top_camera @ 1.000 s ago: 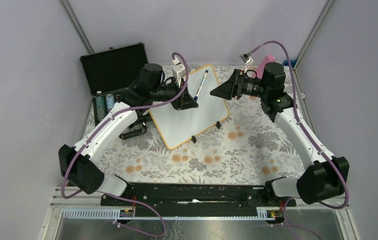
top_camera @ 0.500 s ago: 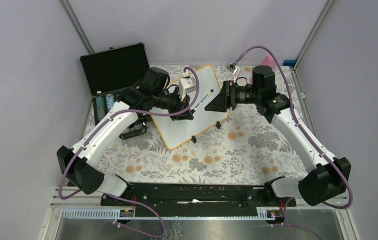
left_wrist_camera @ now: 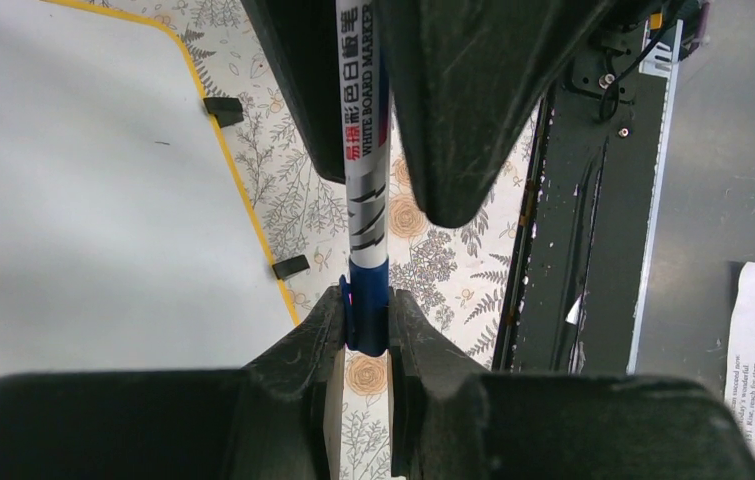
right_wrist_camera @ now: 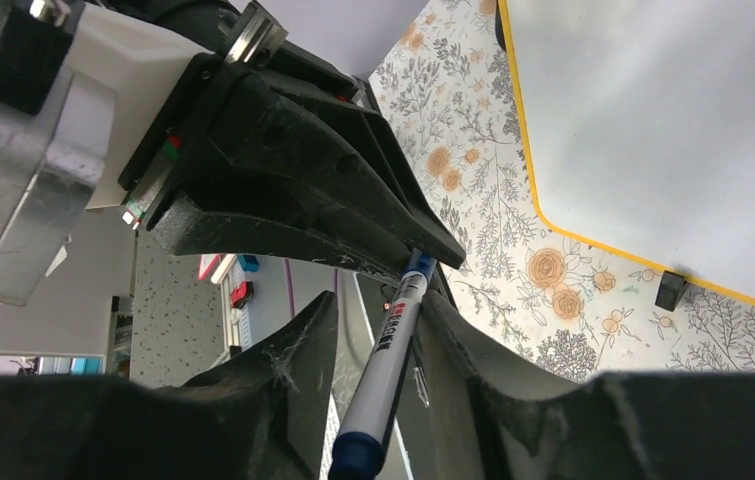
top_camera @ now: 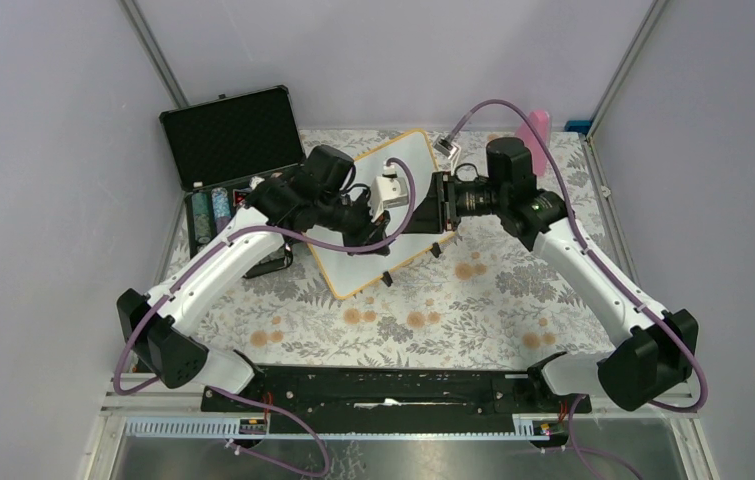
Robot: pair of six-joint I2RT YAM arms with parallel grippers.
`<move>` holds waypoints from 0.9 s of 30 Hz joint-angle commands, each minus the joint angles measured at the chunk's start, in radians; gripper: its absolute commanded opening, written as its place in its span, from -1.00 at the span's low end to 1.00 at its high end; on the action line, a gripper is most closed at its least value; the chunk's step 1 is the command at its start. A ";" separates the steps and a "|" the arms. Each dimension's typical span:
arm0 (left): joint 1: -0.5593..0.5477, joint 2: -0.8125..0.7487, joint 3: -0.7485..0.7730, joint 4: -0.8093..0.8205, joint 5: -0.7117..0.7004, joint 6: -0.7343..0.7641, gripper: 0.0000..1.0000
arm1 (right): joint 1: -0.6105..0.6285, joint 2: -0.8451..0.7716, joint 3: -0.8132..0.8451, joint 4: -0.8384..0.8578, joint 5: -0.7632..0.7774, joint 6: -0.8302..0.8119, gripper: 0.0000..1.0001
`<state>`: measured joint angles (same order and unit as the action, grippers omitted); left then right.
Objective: Write a sentence on the whiteboard
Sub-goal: Open the whiteboard marker.
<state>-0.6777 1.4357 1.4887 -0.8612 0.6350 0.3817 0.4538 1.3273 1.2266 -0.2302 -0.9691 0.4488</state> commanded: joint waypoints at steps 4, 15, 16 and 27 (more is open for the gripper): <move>-0.017 0.004 0.052 -0.002 -0.026 0.047 -1.00 | 0.035 -0.003 -0.007 0.008 -0.017 0.007 -0.25; -0.034 0.011 0.057 -0.043 -0.032 0.095 -1.00 | 0.045 0.011 -0.023 -0.011 -0.021 -0.013 -0.26; -0.034 0.010 0.058 -0.044 -0.042 0.098 -1.00 | 0.045 0.011 -0.024 -0.011 -0.023 -0.014 -0.28; -0.033 -0.003 0.050 -0.050 -0.052 0.101 -1.00 | 0.045 0.008 -0.005 -0.034 0.012 -0.036 -1.00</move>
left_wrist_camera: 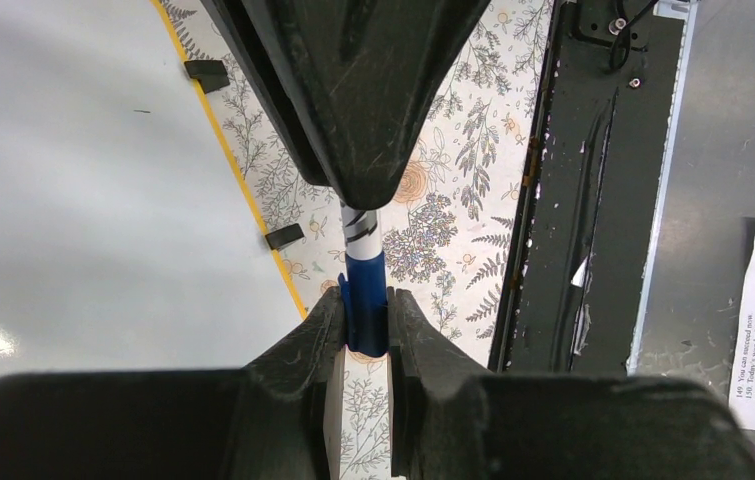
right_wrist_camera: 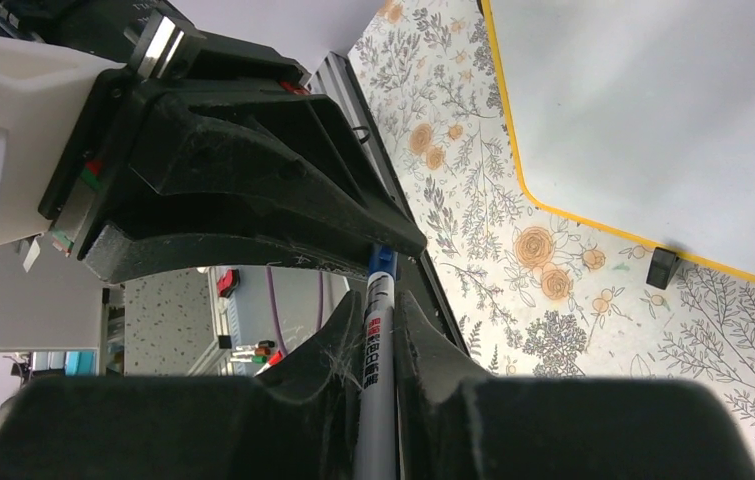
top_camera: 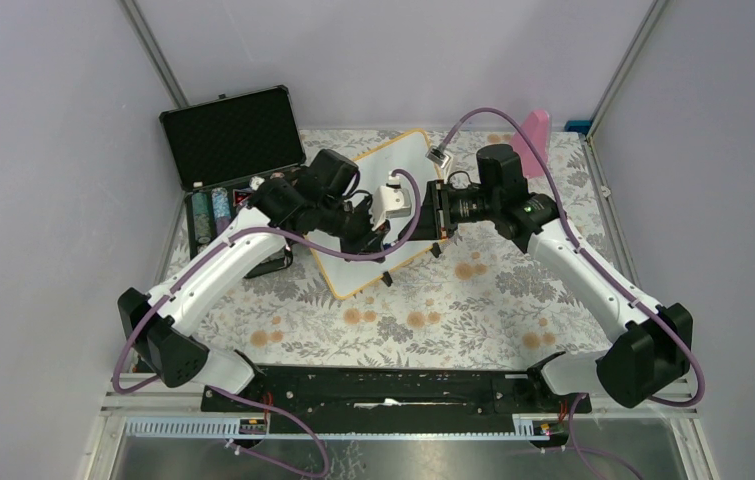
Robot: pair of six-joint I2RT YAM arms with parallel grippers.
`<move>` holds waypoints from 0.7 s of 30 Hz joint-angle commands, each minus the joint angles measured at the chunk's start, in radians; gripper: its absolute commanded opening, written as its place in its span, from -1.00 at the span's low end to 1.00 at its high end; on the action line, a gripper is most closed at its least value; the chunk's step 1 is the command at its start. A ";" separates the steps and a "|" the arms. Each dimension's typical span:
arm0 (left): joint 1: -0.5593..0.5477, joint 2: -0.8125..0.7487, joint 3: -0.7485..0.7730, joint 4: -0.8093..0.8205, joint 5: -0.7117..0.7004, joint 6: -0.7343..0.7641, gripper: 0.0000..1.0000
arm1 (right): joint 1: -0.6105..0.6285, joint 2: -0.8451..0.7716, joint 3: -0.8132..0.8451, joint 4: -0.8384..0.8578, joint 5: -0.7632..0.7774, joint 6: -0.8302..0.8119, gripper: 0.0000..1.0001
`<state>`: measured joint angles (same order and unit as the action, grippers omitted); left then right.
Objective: Write a sentence on the whiteboard
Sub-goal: Open the whiteboard marker.
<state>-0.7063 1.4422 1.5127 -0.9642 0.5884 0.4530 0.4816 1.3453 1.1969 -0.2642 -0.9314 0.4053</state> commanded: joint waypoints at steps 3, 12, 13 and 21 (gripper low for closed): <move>-0.005 -0.037 -0.021 0.097 -0.006 -0.002 -1.00 | 0.008 -0.011 0.050 0.002 -0.004 0.003 -1.00; -0.005 -0.094 -0.036 0.116 -0.118 0.033 -1.00 | -0.004 -0.013 0.031 0.003 -0.042 -0.002 -1.00; -0.005 -0.099 -0.029 0.128 -0.132 0.026 -1.00 | -0.004 -0.012 0.015 0.007 -0.048 0.001 -1.00; -0.006 -0.084 0.001 0.156 -0.134 0.015 -1.00 | -0.005 -0.013 0.020 0.009 -0.065 0.005 -1.00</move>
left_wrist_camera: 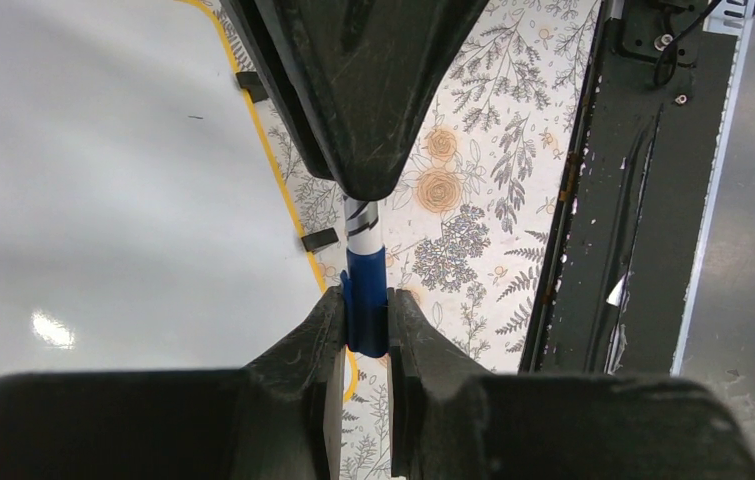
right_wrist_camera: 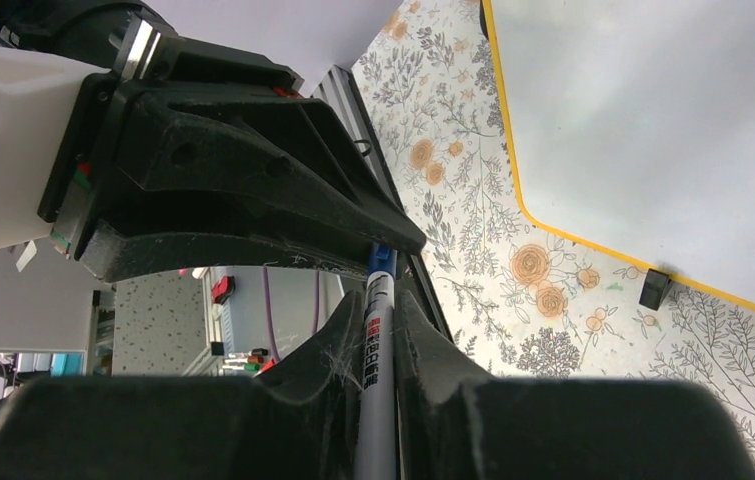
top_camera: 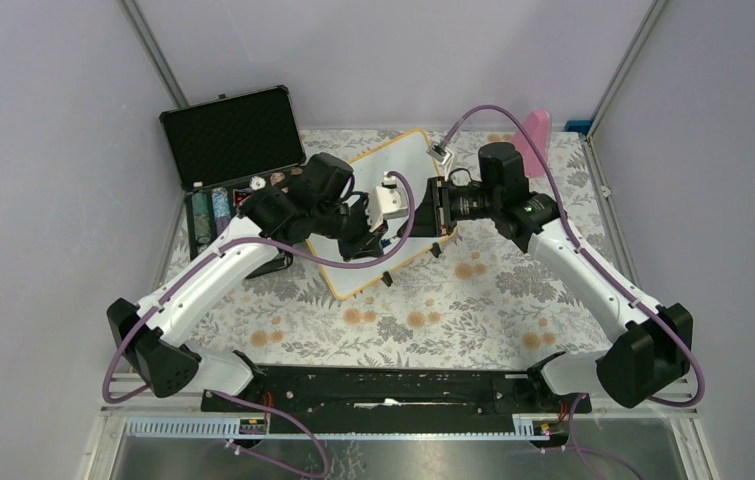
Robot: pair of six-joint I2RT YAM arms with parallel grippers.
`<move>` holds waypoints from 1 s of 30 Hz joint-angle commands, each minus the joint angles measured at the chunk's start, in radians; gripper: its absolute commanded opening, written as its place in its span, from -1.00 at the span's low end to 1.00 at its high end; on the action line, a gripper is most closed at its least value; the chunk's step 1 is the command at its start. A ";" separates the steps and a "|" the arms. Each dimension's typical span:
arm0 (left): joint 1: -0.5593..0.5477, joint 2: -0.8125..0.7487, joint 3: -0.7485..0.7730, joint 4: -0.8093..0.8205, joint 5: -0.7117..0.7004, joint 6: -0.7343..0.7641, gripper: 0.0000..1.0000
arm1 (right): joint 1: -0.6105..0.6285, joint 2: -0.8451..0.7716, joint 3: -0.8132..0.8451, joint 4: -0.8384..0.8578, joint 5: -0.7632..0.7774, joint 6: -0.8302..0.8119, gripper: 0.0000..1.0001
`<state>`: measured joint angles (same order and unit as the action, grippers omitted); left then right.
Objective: Write a sentence on the whiteboard
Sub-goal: Open the whiteboard marker.
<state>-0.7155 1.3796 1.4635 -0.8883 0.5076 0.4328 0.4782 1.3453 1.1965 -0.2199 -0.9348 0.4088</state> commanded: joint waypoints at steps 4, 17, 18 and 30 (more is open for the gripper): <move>0.004 -0.029 0.082 0.099 -0.130 0.053 -1.00 | 0.000 -0.005 0.017 -0.068 -0.066 -0.028 -1.00; 0.004 -0.038 0.010 0.166 -0.027 -0.031 -1.00 | 0.007 -0.013 0.048 -0.042 -0.047 -0.008 -1.00; 0.004 -0.041 -0.007 0.168 0.024 -0.041 -1.00 | 0.007 -0.018 0.044 -0.010 -0.044 0.017 -1.00; 0.015 -0.051 -0.042 0.247 0.054 -0.179 -1.00 | -0.001 -0.023 0.019 0.112 -0.023 0.125 -1.00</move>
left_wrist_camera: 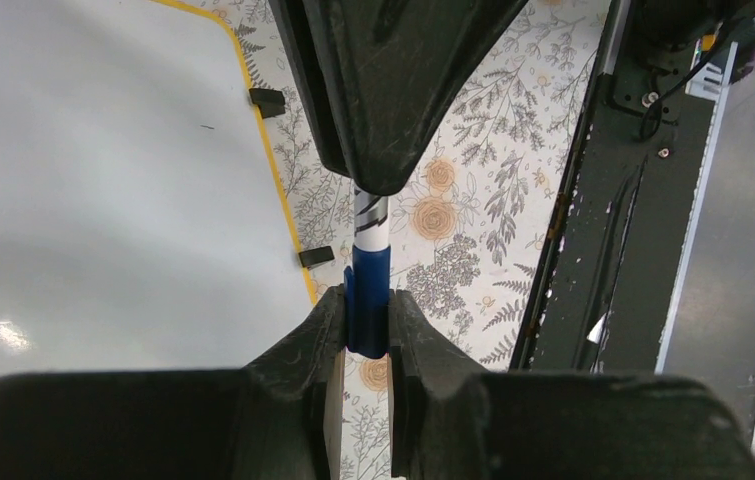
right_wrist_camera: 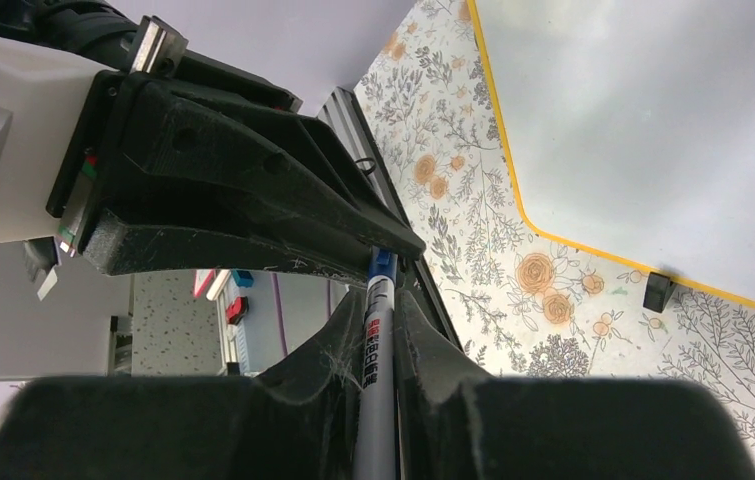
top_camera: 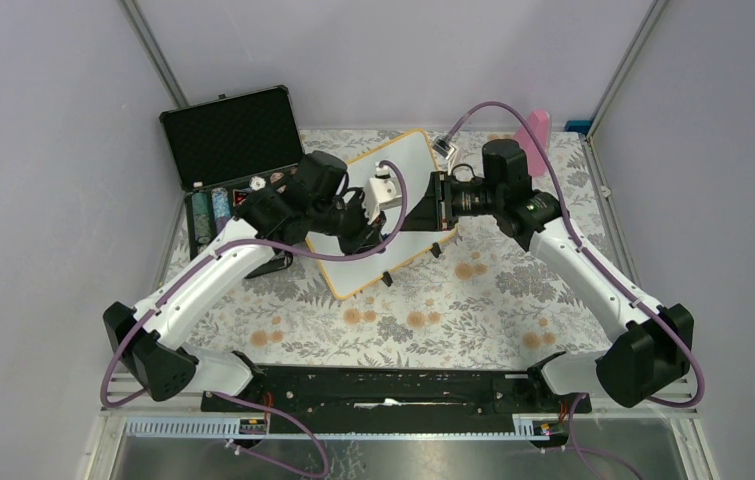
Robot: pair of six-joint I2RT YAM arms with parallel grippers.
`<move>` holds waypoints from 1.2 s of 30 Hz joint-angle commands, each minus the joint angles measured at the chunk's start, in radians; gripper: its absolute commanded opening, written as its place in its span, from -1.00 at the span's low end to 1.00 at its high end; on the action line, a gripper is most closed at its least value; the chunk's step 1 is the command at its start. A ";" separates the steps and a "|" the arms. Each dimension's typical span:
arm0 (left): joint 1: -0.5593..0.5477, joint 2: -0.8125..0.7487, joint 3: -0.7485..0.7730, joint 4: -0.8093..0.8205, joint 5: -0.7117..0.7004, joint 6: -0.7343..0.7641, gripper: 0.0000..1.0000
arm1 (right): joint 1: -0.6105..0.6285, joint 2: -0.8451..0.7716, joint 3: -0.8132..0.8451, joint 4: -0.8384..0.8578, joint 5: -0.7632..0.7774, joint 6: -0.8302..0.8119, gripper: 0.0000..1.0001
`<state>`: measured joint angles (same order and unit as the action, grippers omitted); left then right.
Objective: Write a sentence on the whiteboard
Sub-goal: Open the whiteboard marker.
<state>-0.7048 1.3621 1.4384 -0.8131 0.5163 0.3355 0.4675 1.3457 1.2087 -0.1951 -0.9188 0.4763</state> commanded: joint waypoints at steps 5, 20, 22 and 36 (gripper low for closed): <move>0.007 -0.048 -0.092 0.264 0.172 -0.218 -1.00 | 0.008 -0.013 0.019 0.110 -0.027 0.076 -1.00; 0.028 -0.076 0.007 0.100 -0.094 0.167 -1.00 | 0.009 -0.019 0.030 -0.055 -0.116 -0.097 0.05; 0.028 -0.073 0.010 0.077 -0.087 0.195 -1.00 | 0.008 -0.017 0.043 -0.079 -0.119 -0.112 0.19; 0.016 -0.041 0.026 -0.086 -0.062 0.305 -1.00 | 0.011 0.012 0.086 -0.111 -0.072 -0.069 0.29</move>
<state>-0.6800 1.3178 1.4139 -0.8600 0.4393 0.5915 0.4686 1.3460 1.2579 -0.2905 -1.0065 0.4004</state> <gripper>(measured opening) 0.157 0.668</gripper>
